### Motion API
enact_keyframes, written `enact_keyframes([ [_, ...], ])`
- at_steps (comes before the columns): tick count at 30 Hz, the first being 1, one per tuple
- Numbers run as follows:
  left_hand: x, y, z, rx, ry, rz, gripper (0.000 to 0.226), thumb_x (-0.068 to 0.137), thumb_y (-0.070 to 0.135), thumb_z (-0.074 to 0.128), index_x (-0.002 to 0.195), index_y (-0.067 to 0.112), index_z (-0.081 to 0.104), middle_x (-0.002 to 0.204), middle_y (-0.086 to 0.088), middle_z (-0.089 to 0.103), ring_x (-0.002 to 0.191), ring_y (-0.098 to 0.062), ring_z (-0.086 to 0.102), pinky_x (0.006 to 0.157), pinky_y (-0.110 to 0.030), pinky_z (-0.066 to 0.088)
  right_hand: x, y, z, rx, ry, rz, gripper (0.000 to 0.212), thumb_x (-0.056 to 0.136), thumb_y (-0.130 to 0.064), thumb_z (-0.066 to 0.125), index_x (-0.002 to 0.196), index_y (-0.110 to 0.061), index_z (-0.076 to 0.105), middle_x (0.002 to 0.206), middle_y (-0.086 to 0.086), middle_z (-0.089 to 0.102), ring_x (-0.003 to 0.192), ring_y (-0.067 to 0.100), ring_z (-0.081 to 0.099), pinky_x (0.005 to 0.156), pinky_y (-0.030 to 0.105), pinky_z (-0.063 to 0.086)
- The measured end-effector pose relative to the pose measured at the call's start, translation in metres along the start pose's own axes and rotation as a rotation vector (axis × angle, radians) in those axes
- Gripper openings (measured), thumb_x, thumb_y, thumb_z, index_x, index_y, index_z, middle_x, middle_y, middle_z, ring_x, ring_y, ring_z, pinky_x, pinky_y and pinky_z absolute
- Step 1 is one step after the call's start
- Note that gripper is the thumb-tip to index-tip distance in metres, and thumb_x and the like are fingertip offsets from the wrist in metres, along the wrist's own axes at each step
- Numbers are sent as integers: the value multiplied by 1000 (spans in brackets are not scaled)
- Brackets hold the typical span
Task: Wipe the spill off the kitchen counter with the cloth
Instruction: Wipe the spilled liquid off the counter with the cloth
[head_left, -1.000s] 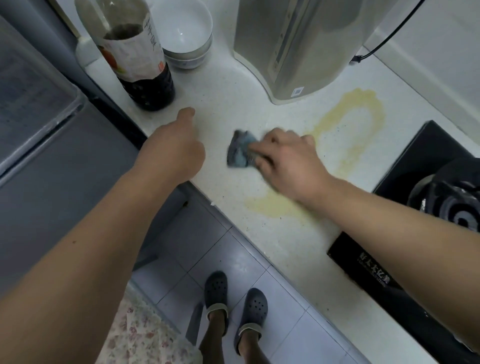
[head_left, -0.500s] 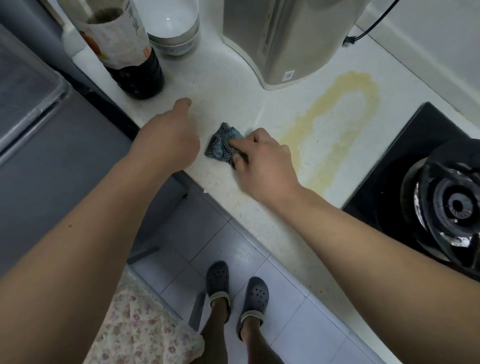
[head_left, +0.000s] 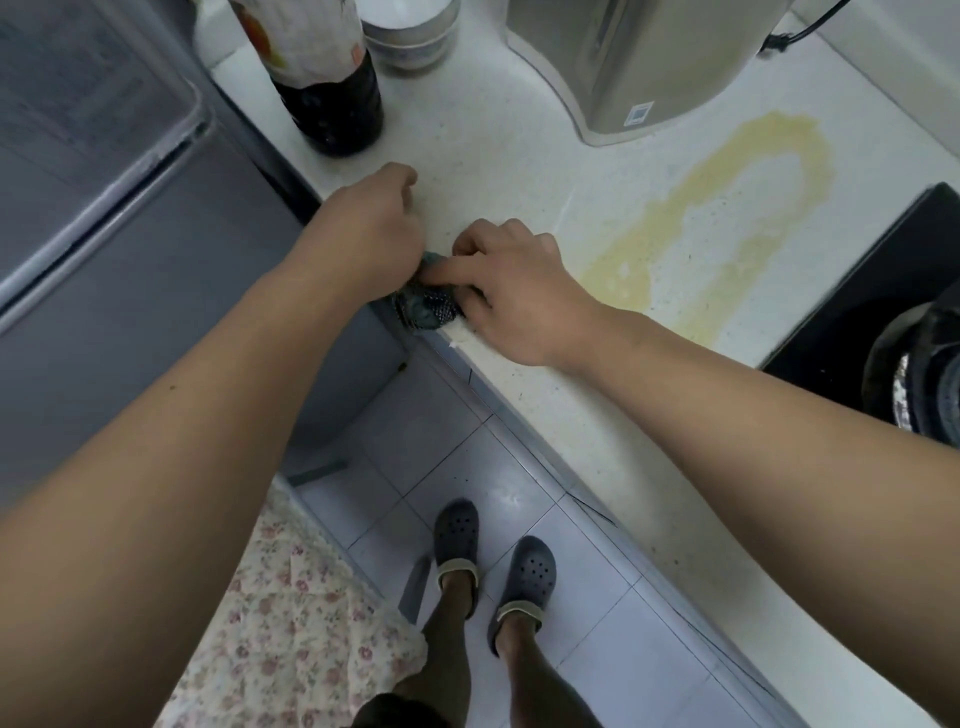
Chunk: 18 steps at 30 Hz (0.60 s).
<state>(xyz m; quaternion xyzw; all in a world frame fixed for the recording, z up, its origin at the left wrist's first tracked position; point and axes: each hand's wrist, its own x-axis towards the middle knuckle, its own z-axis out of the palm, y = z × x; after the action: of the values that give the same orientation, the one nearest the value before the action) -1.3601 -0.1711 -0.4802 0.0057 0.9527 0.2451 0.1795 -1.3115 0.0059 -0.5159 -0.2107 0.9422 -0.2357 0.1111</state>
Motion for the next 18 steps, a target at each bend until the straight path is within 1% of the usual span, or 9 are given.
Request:
enact_keyframes([
  [2, 1, 0, -1, -19, -5, -16, 56, 101, 18, 42, 156, 22, 39, 154, -1, 52, 138, -24, 50, 111, -35, 41, -2, 1, -2, -6, -66, -62, 48, 96, -13, 53, 125, -45, 72, 123, -3, 57, 117, 29, 46, 91, 40, 26],
  [5, 1, 1, -2, -18, -37, -26, 57, 102, 21, 42, 158, 23, 35, 158, -2, 48, 140, -25, 48, 109, -34, 40, -13, 7, -3, -15, -127, -171, 47, 87, -11, 54, 111, -43, 78, 125, -7, 60, 122, 28, 47, 97, 45, 29],
  [8, -1, 5, -2, -6, -59, -27, 56, 105, 26, 40, 160, 23, 31, 159, -4, 46, 140, -27, 48, 108, -36, 41, -31, 23, -8, -20, -139, -251, 45, 82, -11, 58, 106, -41, 80, 124, -14, 62, 127, 23, 49, 102, 48, 29],
  [10, -3, 11, -5, 1, -79, -27, 56, 106, 27, 39, 161, 24, 28, 158, -6, 46, 133, -29, 51, 104, -38, 43, -42, 37, -14, -25, -130, -279, 40, 81, -11, 61, 103, -38, 80, 124, -16, 63, 129, 20, 49, 106, 49, 27],
  [12, -5, 20, -6, -2, -87, -25, 58, 106, 27, 41, 162, 25, 25, 144, -8, 56, 114, -27, 56, 99, -40, 48, -50, 54, -24, -22, -116, -271, 33, 81, -11, 62, 95, -34, 80, 123, -17, 65, 131, 18, 47, 110, 49, 25],
  [14, -8, 32, -4, -9, -78, -20, 60, 106, 27, 42, 162, 25, 23, 111, -5, 62, 100, -26, 59, 93, -44, 54, -55, 72, -36, -32, -87, -245, 28, 81, -9, 65, 89, -32, 79, 122, -19, 66, 132, 15, 48, 111, 48, 23],
  [15, -10, 37, -2, -6, -73, -21, 60, 106, 28, 43, 162, 26, 23, 98, -1, 57, 95, -26, 59, 89, -43, 54, -56, 82, -42, -47, -69, -232, 28, 81, -9, 66, 87, -32, 79, 121, -20, 67, 132, 13, 49, 111, 46, 22],
  [16, -10, 43, 1, 3, -72, -22, 60, 106, 30, 42, 162, 26, 23, 93, 3, 52, 92, -25, 57, 85, -40, 52, -58, 91, -49, -66, -47, -210, 28, 80, -9, 65, 86, -33, 78, 120, -22, 67, 131, 12, 50, 111, 44, 21],
  [18, -9, 52, 6, 26, -86, -25, 60, 107, 33, 42, 163, 25, 23, 105, -1, 54, 94, -23, 50, 82, -34, 44, -60, 105, -61, -92, 18, -121, 28, 79, -13, 61, 84, -34, 79, 118, -24, 68, 130, 13, 51, 110, 41, 20],
])
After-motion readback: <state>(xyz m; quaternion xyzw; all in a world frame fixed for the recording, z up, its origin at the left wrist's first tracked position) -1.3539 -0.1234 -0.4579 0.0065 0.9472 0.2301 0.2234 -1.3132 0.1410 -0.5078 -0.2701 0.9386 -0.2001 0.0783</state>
